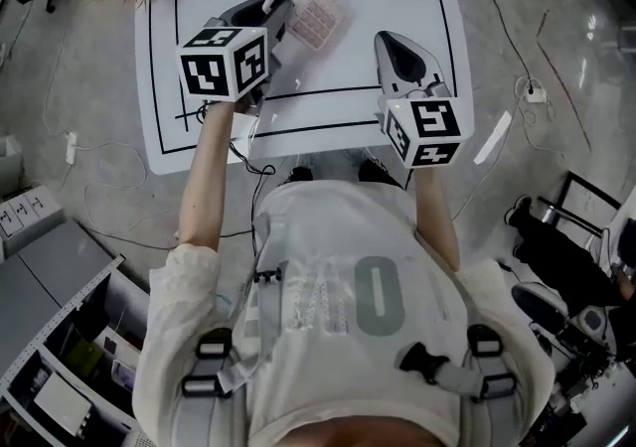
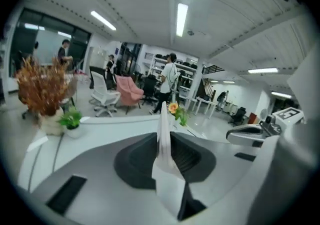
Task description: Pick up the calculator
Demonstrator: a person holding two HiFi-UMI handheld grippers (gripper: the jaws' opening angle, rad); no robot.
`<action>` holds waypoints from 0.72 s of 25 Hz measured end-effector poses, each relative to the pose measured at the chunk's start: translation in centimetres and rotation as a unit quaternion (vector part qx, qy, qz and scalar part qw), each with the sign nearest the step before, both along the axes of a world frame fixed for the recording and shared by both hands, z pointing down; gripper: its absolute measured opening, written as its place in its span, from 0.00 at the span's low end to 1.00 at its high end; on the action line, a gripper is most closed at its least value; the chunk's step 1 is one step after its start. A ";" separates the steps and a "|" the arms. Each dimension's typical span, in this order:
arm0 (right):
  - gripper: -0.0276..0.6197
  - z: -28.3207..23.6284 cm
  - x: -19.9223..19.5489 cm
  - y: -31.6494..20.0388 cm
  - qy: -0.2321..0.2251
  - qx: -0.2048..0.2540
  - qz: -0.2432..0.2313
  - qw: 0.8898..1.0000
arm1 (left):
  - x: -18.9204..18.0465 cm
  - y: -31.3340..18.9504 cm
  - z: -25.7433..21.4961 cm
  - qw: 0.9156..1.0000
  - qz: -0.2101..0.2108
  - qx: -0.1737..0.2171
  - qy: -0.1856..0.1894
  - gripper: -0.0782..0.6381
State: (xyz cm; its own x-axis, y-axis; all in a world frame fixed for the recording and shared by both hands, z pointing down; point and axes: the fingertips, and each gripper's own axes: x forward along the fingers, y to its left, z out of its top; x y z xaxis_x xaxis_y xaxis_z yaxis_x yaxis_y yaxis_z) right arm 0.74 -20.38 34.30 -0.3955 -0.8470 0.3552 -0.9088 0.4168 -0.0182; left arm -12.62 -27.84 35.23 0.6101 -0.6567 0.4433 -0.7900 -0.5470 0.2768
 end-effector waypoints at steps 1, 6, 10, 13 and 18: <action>0.05 -0.6 -0.4 -0.1 0.001 0.009 -0.005 1.000 | -0.8 0.1 -1.3 0.999 -0.019 0.025 -0.014 0.24; 0.05 -4.5 -2.0 -1.9 0.019 0.071 -0.028 0.997 | -4.1 0.2 -8.6 0.978 -0.114 0.150 -0.088 0.24; 0.05 -6.5 -2.8 -2.0 0.018 0.103 -0.042 0.994 | -5.2 2.5 -12.1 0.967 -0.151 0.192 -0.078 0.24; 0.05 -7.6 -3.4 -1.9 0.012 0.117 -0.053 0.992 | -6.4 4.7 -13.2 0.951 -0.202 0.219 -0.077 0.24; 0.05 -8.8 -4.0 -0.9 0.013 0.141 -0.062 0.988 | -7.9 8.4 -13.5 0.914 -0.263 0.282 -0.130 0.24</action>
State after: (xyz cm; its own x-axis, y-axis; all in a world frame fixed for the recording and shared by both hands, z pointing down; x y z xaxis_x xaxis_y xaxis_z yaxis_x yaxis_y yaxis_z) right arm -3.25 -21.32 25.49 -0.4956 -0.8596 0.1245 -0.8494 0.5096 0.1376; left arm -20.56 -19.42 21.71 0.0670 -0.9973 0.0286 -0.9837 -0.0708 -0.1654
